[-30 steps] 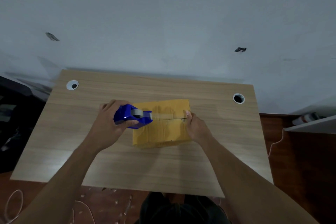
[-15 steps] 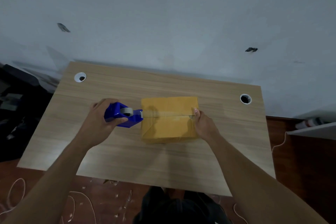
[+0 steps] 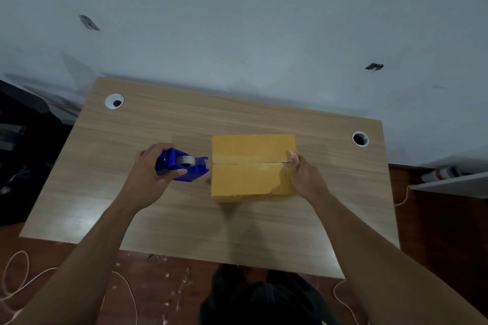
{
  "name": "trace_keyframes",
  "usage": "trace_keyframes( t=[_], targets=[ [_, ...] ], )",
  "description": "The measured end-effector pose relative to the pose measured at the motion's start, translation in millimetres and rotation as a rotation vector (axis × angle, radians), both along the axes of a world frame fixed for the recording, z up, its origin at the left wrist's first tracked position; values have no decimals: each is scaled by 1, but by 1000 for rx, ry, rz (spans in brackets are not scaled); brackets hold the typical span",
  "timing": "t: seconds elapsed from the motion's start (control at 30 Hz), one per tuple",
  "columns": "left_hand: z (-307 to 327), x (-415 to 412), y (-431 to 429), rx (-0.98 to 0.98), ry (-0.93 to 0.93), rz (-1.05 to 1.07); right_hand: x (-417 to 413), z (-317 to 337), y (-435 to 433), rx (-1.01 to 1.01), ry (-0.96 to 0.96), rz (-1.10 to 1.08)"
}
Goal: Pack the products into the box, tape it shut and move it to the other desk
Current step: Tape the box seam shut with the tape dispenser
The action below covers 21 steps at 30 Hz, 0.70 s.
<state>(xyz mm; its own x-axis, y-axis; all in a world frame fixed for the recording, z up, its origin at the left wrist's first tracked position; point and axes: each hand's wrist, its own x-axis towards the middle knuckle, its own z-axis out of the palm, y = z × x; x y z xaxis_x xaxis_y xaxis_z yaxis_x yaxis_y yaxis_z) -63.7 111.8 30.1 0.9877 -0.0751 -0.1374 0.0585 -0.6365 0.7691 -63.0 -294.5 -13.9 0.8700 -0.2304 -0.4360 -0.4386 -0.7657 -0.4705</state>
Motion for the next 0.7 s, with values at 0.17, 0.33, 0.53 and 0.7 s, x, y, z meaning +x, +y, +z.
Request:
trace_keyframes(
  t=[0.17,0.33,0.53,0.7],
  targets=[
    [-11,3,3,13,-2,-40,0,4,3,-46,8,-1],
    [-22,8,5,5,5,-47,-1,4,4,-78,6,-3],
    [-31,11,1,-30,30,-52,-3,3,0,-91,-9,-20],
    [-35,15,-12,-71,25,-48,-2,5,-17,-131,-1,-20]
  ],
)
